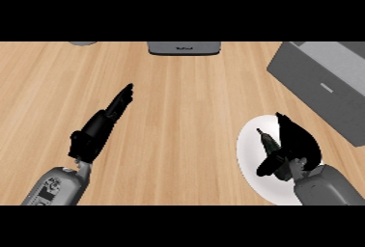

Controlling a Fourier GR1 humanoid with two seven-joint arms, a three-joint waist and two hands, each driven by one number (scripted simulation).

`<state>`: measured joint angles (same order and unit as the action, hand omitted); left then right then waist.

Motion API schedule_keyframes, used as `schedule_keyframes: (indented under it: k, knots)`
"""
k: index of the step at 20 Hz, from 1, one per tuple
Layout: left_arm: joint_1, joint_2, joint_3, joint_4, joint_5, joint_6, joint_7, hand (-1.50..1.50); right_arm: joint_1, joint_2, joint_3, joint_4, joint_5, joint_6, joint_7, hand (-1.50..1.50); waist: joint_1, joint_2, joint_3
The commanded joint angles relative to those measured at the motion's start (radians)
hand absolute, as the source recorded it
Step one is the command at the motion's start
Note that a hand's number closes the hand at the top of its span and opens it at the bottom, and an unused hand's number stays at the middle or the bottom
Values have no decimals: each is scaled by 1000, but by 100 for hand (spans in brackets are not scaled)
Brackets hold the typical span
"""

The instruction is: Pick the eggplant from the plate and place it in the cardboard box

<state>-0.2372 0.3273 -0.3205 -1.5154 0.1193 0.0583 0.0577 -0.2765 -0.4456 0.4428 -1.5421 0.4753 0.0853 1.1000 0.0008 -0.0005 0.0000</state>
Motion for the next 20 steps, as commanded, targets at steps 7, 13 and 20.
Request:
schedule_keyframes:
  k: [7, 13, 20]
  knots:
    - [67, -14, 53, -34, -55, -48, -23, 0, 69, 72, -45, 24, 65, 71, 35, -150, -2, -1, 0]
    - [5, -72, 62, -24, -68, -58, 24, 0, -19, 111, -103, 145, 54, 144, 23, -150, 3, 1, 0]
    - [-36, -137, 87, 110, -134, -71, -33, 0, -9, 190, -116, 256, 139, 104, -52, -150, 0, 2, 0]
